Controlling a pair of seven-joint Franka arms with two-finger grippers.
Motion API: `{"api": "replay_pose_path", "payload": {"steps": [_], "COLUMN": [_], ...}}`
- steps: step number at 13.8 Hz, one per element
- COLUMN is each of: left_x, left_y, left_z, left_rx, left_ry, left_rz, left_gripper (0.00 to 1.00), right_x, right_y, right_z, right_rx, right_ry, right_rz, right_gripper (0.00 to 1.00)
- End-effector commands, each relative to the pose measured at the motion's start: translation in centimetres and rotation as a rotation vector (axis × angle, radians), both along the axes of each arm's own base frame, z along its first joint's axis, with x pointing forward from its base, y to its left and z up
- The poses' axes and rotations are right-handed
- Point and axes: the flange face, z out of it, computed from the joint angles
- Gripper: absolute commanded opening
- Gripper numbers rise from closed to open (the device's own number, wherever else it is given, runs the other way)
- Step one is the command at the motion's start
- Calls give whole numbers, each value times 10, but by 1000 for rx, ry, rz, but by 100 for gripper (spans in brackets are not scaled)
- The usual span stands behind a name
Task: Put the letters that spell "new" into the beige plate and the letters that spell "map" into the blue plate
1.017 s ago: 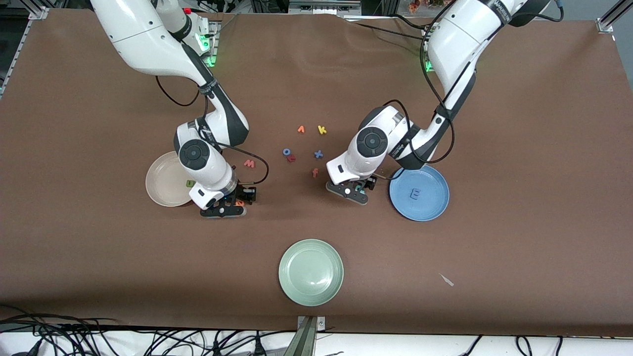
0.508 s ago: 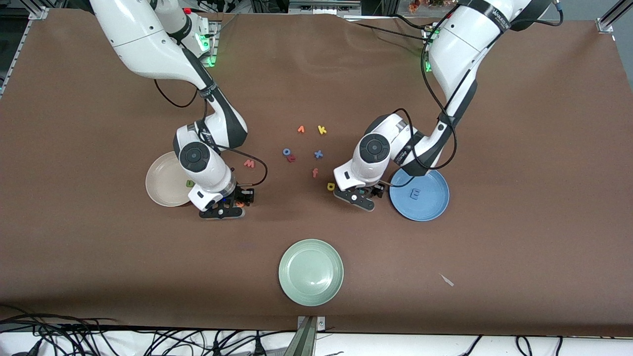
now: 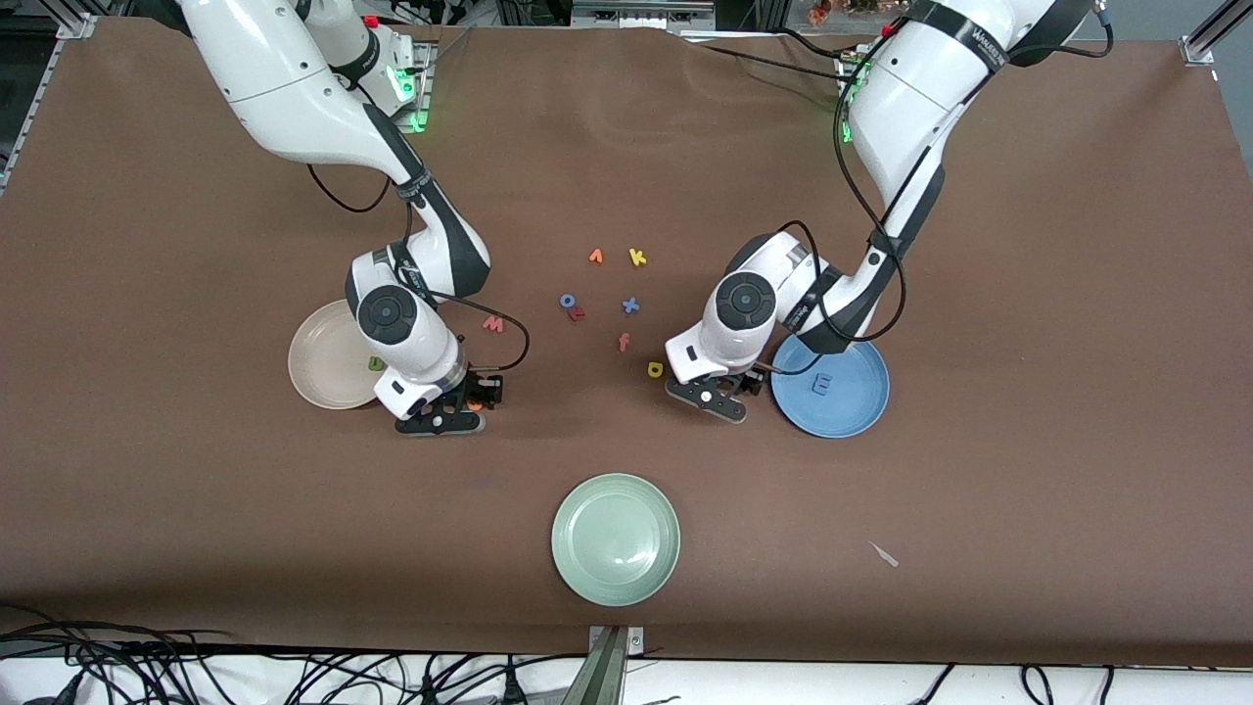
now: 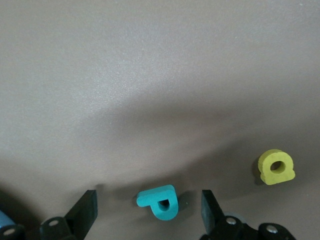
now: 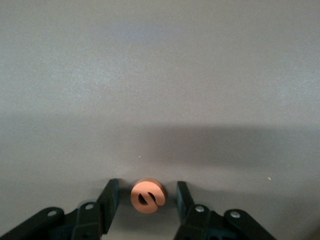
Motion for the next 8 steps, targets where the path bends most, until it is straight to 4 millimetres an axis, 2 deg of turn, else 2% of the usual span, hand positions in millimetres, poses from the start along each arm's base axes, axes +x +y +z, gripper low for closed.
{"api": "replay_pose_path", "payload": {"steps": [1, 3, 6, 7, 8], "left_x": [4, 4, 2, 0, 0], "left_y": [-2, -2, -4, -7, -7], "left_z": [-4, -4, -5, -5, -4], "left_rx": [5, 5, 1, 2, 3], "left_ry": [-17, -17, -19, -18, -19], "left_rz": [-14, -20, -33, -39, -41], "left_gripper": [92, 80, 74, 66, 53], "right_x": [-1, -2, 2, 3, 4], "right_y": [0, 0, -5, -8, -12], "right_z": [-7, -8, -1, 4, 10], "right_rx": [-1, -3, -4, -12, -20], "right_ry": [-10, -7, -12, -4, 6], "right_rz": [6, 8, 23, 39, 49], "right_gripper": [41, 34, 32, 32, 32]}}
